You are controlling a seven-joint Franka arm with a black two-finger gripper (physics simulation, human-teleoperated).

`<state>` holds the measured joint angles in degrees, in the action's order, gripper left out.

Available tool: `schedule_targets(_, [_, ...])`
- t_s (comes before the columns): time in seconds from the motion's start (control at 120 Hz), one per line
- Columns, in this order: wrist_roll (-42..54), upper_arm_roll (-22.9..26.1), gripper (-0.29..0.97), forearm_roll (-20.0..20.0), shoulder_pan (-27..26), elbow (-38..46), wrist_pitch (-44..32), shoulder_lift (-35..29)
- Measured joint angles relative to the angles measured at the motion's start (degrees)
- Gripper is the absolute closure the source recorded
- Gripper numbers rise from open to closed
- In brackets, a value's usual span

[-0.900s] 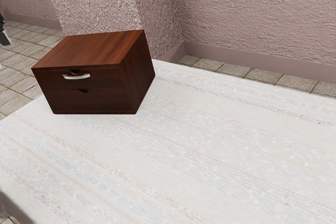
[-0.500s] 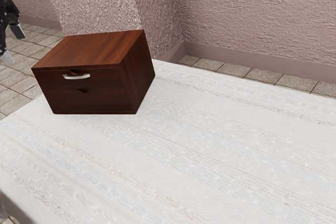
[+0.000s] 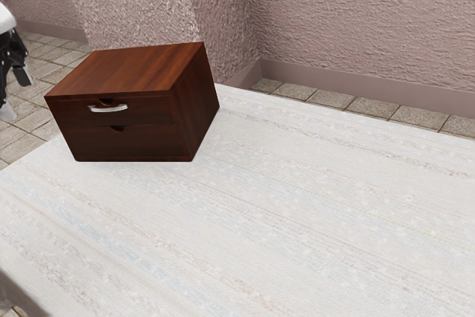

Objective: Pull the drawer handle with one arm to open the drawer

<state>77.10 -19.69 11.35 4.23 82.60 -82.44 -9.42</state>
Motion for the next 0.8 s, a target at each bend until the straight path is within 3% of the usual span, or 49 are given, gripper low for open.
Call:
schedule_targets(0.175, [0.02,-0.2,0.0,3.74,0.53,9.81,-6.52,-4.32])
schedule_targets(0.375, [0.01,-3.99,0.0,7.5,0.72,16.01,-15.68,-5.45])
schedule_targets(0.8, [-0.2,-10.21,0.0,10.35,0.92,13.96,-23.46,-0.77])
